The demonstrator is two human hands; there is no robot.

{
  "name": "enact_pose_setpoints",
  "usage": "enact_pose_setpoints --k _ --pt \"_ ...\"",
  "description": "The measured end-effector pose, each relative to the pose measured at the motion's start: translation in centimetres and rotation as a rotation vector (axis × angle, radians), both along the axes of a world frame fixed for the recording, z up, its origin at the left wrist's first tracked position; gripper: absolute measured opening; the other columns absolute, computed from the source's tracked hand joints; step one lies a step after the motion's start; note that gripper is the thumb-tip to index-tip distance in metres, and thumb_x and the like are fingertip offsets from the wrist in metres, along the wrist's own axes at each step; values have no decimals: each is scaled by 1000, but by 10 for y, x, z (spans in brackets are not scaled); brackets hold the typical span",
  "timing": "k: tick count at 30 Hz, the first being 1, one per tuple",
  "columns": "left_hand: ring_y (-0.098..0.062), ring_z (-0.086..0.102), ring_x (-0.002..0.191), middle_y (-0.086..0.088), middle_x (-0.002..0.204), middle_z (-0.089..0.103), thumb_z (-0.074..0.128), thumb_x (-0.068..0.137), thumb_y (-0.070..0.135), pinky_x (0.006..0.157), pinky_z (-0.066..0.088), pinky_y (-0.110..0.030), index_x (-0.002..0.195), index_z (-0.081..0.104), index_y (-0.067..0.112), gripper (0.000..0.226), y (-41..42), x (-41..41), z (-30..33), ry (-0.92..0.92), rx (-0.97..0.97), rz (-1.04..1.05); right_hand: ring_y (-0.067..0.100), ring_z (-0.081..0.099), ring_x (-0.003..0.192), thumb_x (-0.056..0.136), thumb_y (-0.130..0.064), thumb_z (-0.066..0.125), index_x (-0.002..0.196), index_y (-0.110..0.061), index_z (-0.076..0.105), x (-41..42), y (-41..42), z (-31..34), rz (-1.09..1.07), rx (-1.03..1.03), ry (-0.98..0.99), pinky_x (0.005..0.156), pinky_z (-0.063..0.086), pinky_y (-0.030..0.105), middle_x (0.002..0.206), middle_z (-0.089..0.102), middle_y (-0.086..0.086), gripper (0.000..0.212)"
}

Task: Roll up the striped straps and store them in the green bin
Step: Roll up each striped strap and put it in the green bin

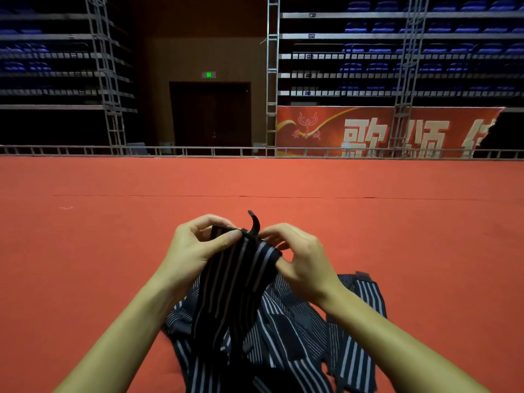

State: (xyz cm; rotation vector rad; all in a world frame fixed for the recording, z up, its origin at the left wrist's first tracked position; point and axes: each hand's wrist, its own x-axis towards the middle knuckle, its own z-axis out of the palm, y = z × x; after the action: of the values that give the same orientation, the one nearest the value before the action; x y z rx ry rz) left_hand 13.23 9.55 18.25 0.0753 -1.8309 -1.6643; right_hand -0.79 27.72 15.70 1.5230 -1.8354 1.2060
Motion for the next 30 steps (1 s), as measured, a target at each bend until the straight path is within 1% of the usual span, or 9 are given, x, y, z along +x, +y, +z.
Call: enact_pose_setpoints --k 2,5,9,13,16,19,22,26,30 --pt "-27 76 103 -13 110 82 85 81 20 95 60 -40 97 79 8 21 -1 3 1 0 8 5 7 72 92 85 -18 58 109 -28 71 -1 2 0 -26 -10 -59 76 60 44 102 75 -16 29" --pt "-28 77 107 -13 112 82 84 82 22 97 60 -42 97 80 11 19 -2 4 3 7 35 21 10 72 85 84 -13 60 106 -25 73 -3 5 0 -18 -13 -176 71 59 44 93 75 -14 28" --pt "-21 75 90 -12 97 81 86 79 25 82 59 -34 99 78 8 28 -4 1 1 50 85 120 20 72 68 91 -9 66 107 -28 72 -5 8 2 20 -46 -312 59 57 49 85 77 -7 26" --pt "-15 73 85 -2 88 78 85 87 16 73 58 -24 103 77 5 20 -5 -1 0 82 86 202 33 59 55 94 -6 68 109 -36 68 -5 10 4 -2 -48 -315 50 47 50 71 71 0 33" --pt "-14 74 85 -2 88 78 84 90 13 74 59 -24 103 76 5 18 -3 -2 -1 97 77 223 26 57 54 97 -26 68 109 -35 67 -4 11 3 7 -31 -287 52 48 49 64 65 0 15" --pt "-15 73 85 -5 88 78 84 90 13 75 60 -25 101 77 6 15 3 -2 -2 87 31 204 13 53 54 94 -35 64 109 -35 68 -2 11 2 -1 -24 -278 53 47 45 65 65 -5 16" --pt "-19 74 87 -15 94 80 84 88 14 77 61 -28 99 77 8 14 9 -1 -2 97 10 170 12 56 57 91 -34 65 108 -36 69 1 11 3 20 -41 -315 55 49 45 67 67 -8 17" --pt "-29 77 95 -18 101 81 84 85 16 90 62 -43 101 75 5 22 14 1 -2 99 1 110 22 65 62 94 -28 70 107 -36 69 2 10 1 50 -55 -358 58 54 53 73 72 -8 15" --pt "-23 74 86 -18 94 80 87 80 20 84 60 -42 94 77 12 19 18 0 -4 68 -18 89 20 69 65 92 -18 68 107 -35 70 2 7 -3 41 -73 -334 58 55 53 78 74 -10 23"
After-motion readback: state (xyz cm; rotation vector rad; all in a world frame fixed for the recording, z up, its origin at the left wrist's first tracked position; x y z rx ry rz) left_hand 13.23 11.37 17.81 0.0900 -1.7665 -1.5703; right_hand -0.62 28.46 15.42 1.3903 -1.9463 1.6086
